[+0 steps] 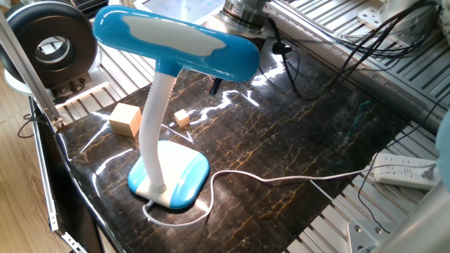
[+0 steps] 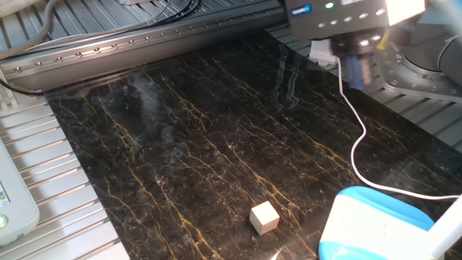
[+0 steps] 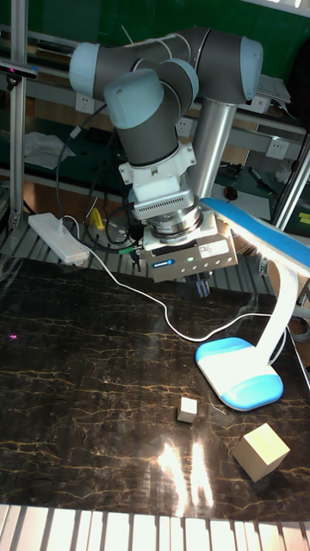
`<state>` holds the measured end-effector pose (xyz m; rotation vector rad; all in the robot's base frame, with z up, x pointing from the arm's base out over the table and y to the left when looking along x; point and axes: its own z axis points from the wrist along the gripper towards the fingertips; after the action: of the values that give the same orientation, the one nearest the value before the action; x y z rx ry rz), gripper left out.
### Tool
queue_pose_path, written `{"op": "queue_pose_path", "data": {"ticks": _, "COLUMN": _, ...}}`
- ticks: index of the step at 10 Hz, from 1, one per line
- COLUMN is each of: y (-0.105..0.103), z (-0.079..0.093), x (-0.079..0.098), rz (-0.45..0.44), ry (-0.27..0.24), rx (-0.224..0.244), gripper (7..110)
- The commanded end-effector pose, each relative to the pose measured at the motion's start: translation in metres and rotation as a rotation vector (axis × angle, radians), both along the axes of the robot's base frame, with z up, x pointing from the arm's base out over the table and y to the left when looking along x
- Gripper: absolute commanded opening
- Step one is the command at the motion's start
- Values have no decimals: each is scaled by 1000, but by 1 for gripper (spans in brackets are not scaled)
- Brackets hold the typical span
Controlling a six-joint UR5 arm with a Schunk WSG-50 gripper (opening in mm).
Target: Turn off the desk lamp by pressing the button
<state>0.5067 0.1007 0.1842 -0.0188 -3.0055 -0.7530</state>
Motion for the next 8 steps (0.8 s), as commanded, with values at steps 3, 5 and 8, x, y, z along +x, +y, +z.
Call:
{"op": "queue_pose_path", "data": {"ticks": 3, "y": -43, "z": -16, "x": 2, "rz": 88, "ry": -43, "rx": -182, "gripper": 7}}
{"op": "queue_pose_path", "data": {"ticks": 5, "y": -39, "z": -14, "x": 1, "rz": 101, "ry": -45, "rx": -162, "gripper": 7}}
{"op": "queue_pose_path", "data": {"ticks": 8, "y": -38, "z": -14, "x": -4, "rz": 140, "ry": -43, "rx": -154, "gripper": 7}}
